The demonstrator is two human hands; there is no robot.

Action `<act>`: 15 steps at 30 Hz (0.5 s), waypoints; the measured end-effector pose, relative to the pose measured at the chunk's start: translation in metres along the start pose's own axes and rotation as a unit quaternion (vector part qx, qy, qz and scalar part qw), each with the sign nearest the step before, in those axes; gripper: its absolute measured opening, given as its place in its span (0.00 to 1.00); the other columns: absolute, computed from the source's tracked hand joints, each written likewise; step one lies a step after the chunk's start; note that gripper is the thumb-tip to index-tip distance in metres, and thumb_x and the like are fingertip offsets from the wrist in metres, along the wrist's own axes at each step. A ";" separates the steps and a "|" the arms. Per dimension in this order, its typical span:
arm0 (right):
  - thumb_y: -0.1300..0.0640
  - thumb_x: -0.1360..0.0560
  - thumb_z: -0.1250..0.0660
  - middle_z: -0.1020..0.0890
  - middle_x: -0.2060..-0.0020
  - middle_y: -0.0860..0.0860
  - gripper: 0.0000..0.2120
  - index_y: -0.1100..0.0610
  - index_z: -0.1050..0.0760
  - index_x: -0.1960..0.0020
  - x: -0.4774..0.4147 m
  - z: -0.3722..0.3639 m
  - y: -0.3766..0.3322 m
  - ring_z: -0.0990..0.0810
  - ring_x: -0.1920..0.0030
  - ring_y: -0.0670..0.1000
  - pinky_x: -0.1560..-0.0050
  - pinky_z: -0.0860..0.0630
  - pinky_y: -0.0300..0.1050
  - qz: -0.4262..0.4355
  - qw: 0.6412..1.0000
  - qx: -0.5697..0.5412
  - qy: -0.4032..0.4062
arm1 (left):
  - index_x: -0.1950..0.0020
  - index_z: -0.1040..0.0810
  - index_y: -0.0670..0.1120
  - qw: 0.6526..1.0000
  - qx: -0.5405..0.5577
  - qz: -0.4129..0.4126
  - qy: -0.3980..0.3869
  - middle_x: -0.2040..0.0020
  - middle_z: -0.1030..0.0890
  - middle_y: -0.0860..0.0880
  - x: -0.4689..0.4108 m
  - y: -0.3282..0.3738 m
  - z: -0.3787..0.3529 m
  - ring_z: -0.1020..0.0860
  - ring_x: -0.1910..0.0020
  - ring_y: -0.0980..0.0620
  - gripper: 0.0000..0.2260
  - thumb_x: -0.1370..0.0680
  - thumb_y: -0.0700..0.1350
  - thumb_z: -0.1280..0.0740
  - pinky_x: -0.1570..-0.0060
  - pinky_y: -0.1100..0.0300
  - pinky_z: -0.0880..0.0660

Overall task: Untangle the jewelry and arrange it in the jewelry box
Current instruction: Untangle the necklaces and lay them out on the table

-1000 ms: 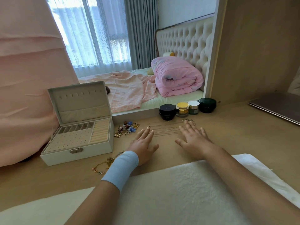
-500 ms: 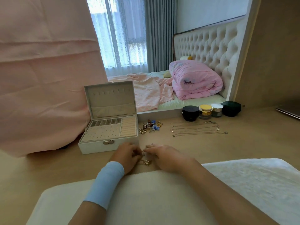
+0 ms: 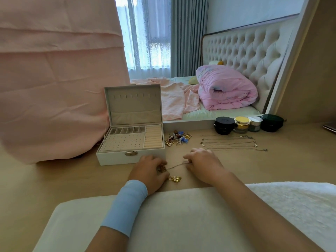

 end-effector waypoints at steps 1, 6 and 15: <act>0.49 0.17 0.40 0.22 0.37 0.48 0.16 0.46 0.25 0.30 -0.002 -0.001 -0.001 0.25 0.38 0.50 0.36 0.31 0.49 -0.001 1.000 -0.001 0.008 | 0.35 0.25 0.59 1.000 0.009 -0.016 0.008 0.41 0.26 0.55 0.000 0.004 0.000 0.32 0.37 0.52 0.17 0.24 0.58 0.34 0.38 0.57 0.31; 0.46 0.18 0.38 0.20 0.43 0.44 0.12 0.43 0.19 0.40 -0.004 -0.003 0.003 0.24 0.43 0.48 0.40 0.30 0.47 -0.018 0.999 -0.021 0.038 | 0.35 0.23 0.57 0.998 -0.003 -0.057 0.011 0.44 0.24 0.54 -0.008 0.013 -0.006 0.30 0.40 0.52 0.15 0.20 0.55 0.38 0.42 0.58 0.31; 0.47 0.19 0.38 0.19 0.46 0.43 0.11 0.44 0.17 0.44 0.000 0.001 0.015 0.24 0.46 0.47 0.42 0.30 0.45 -0.034 0.997 -0.023 0.064 | 0.42 0.17 0.51 0.981 -0.177 -0.078 0.028 0.48 0.20 0.51 -0.025 0.029 -0.003 0.23 0.49 0.48 0.12 0.20 0.50 0.38 0.51 0.57 0.28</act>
Point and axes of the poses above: each hand's wrist, its own x-axis away from the middle knuckle, its own z-axis out of the back of the hand, y = z × x, the point moved 6 cm from there along -x, towards the middle knuckle
